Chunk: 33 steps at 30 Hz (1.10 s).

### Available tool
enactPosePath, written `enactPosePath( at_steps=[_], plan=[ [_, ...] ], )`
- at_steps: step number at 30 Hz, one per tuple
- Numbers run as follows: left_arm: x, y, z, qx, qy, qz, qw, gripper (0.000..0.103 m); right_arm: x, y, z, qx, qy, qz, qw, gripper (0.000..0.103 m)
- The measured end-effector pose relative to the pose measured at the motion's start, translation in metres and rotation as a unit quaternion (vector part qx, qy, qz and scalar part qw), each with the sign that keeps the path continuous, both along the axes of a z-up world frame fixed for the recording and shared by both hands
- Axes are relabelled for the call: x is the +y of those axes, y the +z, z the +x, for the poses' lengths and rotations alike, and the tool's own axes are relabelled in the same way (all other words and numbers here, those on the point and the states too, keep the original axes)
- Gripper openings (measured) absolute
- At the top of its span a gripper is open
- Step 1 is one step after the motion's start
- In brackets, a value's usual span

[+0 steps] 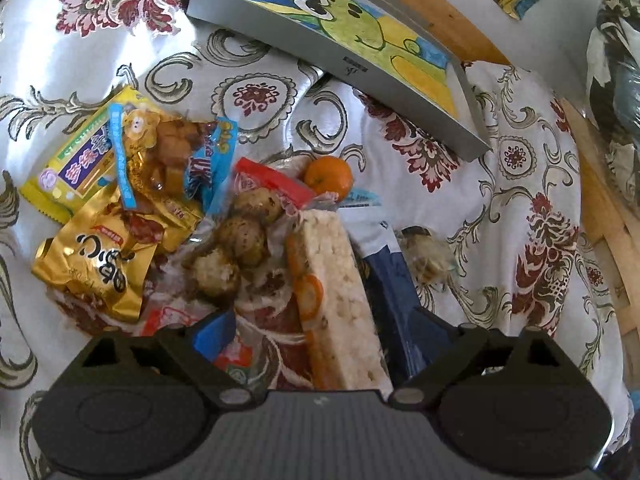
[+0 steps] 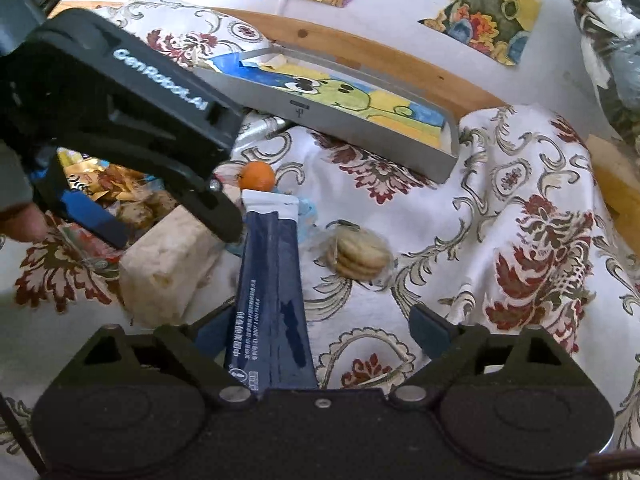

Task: Organize snacks
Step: 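Grasp the puffed-rice bar with the left tool while the right tool grasps the dark blue packet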

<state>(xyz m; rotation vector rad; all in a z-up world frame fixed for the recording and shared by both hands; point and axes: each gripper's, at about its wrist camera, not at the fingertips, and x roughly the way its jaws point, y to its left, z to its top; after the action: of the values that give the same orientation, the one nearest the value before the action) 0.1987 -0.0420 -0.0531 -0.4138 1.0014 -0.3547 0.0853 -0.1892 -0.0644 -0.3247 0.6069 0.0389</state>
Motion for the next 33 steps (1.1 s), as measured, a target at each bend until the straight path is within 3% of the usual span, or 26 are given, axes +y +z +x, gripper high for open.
enactPosePath(
  at_steps=[4, 10, 15, 22, 26, 28, 33],
  plan=[
    [-0.001, -0.002, 0.005, 0.009, 0.010, 0.001, 0.9999, 0.095, 0.000, 0.000, 0.000, 0.003, 0.002, 0.003, 1.000, 0.091],
    [-0.018, -0.003, 0.011, 0.013, 0.003, 0.054, 0.9985, 0.095, 0.001, -0.002, 0.001, -0.001, 0.007, -0.005, 1.000, 0.091],
    [-0.024, -0.003, 0.008, 0.014, 0.011, 0.072, 0.9973, 0.092, 0.003, -0.004, 0.001, -0.009, 0.016, -0.012, 1.000, 0.089],
    [-0.028, 0.002, 0.003, 0.021, 0.015, 0.073, 0.9970, 0.075, 0.010, -0.006, 0.002, -0.012, 0.033, -0.018, 0.999, 0.079],
    [-0.035, 0.005, 0.001, 0.021, -0.015, 0.080, 0.9965, 0.056, 0.010, -0.007, 0.003, -0.006, 0.040, -0.011, 0.999, 0.071],
    [-0.036, 0.005, 0.002, 0.020, -0.024, 0.081, 0.9962, 0.051, 0.011, -0.008, 0.003, -0.002, 0.046, -0.009, 0.999, 0.063],
    [-0.032, -0.003, 0.009, 0.031, -0.022, 0.083, 0.9958, 0.042, 0.012, -0.009, 0.004, 0.003, 0.051, -0.002, 0.999, 0.056]
  ],
)
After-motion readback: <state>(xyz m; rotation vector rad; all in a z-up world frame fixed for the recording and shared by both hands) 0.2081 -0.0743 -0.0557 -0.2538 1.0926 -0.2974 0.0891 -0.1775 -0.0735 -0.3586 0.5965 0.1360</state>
